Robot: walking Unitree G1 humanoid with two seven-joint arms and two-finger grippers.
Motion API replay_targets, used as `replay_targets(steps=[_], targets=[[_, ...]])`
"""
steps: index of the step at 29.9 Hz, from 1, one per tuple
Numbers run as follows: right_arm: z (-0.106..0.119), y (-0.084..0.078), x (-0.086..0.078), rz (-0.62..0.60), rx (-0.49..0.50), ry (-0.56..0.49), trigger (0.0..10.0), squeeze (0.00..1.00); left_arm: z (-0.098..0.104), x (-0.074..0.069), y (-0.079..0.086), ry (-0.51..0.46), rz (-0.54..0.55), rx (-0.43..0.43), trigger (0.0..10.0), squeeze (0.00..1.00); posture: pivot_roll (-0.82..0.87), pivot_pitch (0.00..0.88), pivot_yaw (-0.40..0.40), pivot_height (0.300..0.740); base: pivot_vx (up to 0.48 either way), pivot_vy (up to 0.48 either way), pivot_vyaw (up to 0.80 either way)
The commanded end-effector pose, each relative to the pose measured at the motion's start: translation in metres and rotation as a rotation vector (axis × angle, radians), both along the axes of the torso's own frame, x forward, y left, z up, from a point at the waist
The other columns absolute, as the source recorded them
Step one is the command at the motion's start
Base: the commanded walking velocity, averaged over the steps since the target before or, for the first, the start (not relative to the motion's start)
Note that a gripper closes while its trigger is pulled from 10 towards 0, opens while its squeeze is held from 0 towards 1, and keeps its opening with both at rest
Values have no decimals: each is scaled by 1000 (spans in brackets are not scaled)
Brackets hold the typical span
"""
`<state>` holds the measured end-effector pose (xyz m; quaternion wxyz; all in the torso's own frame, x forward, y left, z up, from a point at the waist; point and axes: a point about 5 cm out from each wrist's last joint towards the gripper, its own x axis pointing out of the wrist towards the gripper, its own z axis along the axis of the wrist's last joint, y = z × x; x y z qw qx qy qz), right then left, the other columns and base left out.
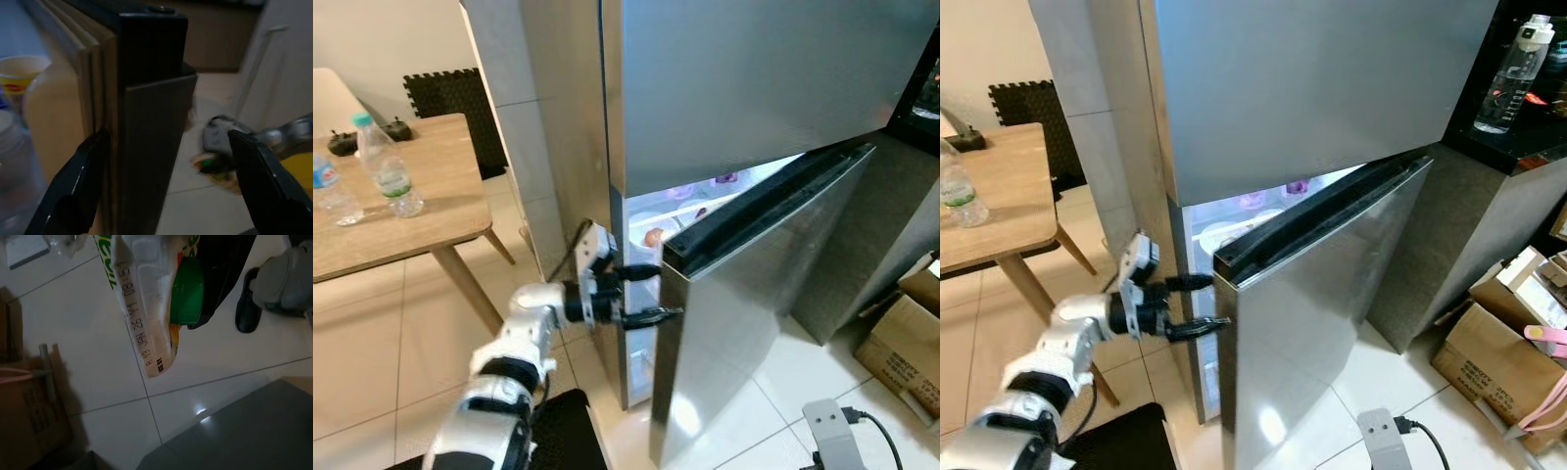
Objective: Restocking fridge
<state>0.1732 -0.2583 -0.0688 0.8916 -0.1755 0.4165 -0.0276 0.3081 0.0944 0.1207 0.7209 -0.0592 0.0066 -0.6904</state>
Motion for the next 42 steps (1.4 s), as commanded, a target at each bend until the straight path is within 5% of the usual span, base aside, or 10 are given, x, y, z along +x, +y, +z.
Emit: replay_targets(steps=[1, 4, 7, 15, 17, 26, 27, 36, 42], targets=[[-2, -1, -5, -15, -1, 21, 10000, 0, 7, -9, -14, 3, -125, -33, 10000, 0, -67, 0, -4, 740, 0, 0, 0], [-6, -1, -12, -19, -5, 46, 10000, 0, 8, -15, -13, 30, -168, -47, 10000, 0, -65, 0, -4, 740, 0, 0, 0], [-8, -2, -18, -33, -3, 67, 10000, 0, -5, -11, -2, 56, -98, 8, 10000, 0, -62, 0, -4, 740, 0, 0, 0], [-12, -4, -28, -50, -6, 100, 10000, 0, -54, -10, 42, 213, 235, 186, 10000, 0, -65, 0, -1, 740, 0, 0, 0], [-14, -4, -31, -60, -7, 120, 10000, 0, -88, -24, 73, 345, 431, 303, 10000, 0, -64, 0, -2, 740, 0, 0, 0], [-19, -2, -42, -59, -5, 168, 10000, 0, -132, -54, 111, 532, 750, 438, 10000, 0, -62, 0, -2, 740, 0, 0, 0], [-21, -4, -50, -81, -16, 200, 10000, 0, -150, -72, 121, 608, 868, 503, 10000, 0, -61, 0, -3, 740, 0, 0, 0], [-27, -8, -72, -156, -25, 286, 10000, 0, -178, -108, 131, 742, 1036, 602, 10000, 0, -60, 0, -5, 740, 0, 0, 0], [-32, -4, -81, -208, 18, 322, 10000, 0, -202, -148, 135, 936, 1194, 644, 10000, 0, -61, 0, -5, 740, 0, 0, 0]])
